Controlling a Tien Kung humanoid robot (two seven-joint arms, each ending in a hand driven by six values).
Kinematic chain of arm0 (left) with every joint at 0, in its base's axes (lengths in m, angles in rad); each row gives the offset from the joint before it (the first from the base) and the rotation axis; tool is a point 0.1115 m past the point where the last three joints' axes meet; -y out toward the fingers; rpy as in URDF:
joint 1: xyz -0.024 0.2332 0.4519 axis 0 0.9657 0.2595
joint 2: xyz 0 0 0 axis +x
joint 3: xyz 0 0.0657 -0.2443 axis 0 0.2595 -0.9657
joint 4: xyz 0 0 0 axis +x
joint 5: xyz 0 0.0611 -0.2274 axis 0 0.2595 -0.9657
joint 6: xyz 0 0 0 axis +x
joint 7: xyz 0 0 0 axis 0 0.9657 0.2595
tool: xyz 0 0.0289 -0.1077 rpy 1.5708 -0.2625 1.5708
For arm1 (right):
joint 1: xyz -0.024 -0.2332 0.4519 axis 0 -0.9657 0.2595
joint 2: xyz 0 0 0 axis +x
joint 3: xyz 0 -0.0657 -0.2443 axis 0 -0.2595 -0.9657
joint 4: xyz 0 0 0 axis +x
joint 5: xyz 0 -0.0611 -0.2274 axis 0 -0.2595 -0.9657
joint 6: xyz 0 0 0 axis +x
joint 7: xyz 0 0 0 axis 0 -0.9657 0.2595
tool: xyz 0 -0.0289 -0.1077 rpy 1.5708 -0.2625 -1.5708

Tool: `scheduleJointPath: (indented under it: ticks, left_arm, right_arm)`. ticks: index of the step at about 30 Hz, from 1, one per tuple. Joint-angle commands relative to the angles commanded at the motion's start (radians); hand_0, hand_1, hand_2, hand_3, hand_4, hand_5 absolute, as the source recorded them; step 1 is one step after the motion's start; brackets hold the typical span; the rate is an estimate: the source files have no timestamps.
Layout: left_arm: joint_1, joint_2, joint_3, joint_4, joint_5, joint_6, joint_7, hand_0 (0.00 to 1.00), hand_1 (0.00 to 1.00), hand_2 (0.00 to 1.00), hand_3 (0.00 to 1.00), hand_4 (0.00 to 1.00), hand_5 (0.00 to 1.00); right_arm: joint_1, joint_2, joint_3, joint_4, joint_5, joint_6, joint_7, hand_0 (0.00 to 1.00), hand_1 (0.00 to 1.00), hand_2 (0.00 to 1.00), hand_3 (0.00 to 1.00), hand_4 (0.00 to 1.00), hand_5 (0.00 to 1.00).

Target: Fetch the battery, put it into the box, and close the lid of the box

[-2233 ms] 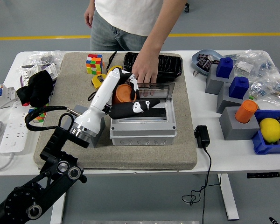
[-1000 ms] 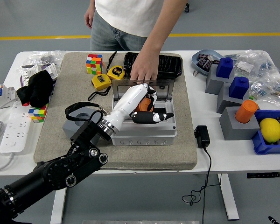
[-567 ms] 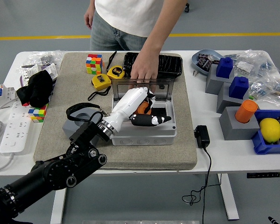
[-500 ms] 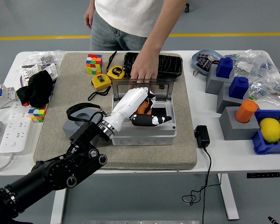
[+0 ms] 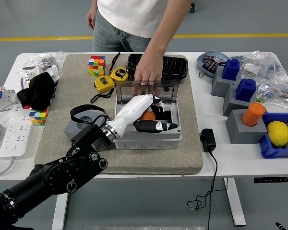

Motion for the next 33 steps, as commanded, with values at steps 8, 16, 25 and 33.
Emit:
scheduleJointPath:
  ticks: [8, 16, 25, 33]
  left_arm:
    - [0.02, 0.018, -0.023, -0.079, 0.024, 0.01, 0.015, 0.897, 0.899, 0.742, 0.686, 0.998, 0.8]
    - [0.073, 0.051, -0.066, -0.238, 0.027, -0.055, 0.049, 0.513, 0.611, 0.573, 0.566, 0.998, 0.794]
    - [0.106, 0.065, -0.138, -0.37, -0.08, -0.083, 0.058, 0.374, 0.506, 0.526, 0.52, 0.998, 0.782]
    - [0.093, 0.048, -0.196, -0.39, -0.09, 0.029, 0.003, 0.777, 0.747, 0.66, 0.625, 0.998, 0.765]
  right_arm:
    - [0.0, -0.001, 0.002, 0.0, 0.0, -0.001, 0.001, 0.775, 0.686, 0.662, 0.62, 0.995, 0.841]
    - [-0.004, 0.0, 0.008, -0.001, -0.003, -0.002, 0.0, 0.773, 0.686, 0.662, 0.62, 0.993, 0.838]
    - [-0.004, 0.002, 0.012, 0.0, -0.005, -0.001, 0.0, 0.773, 0.686, 0.662, 0.616, 0.991, 0.831]
    - [-0.004, 0.002, 0.011, 0.0, -0.005, -0.002, 0.0, 0.772, 0.685, 0.662, 0.613, 0.988, 0.827]
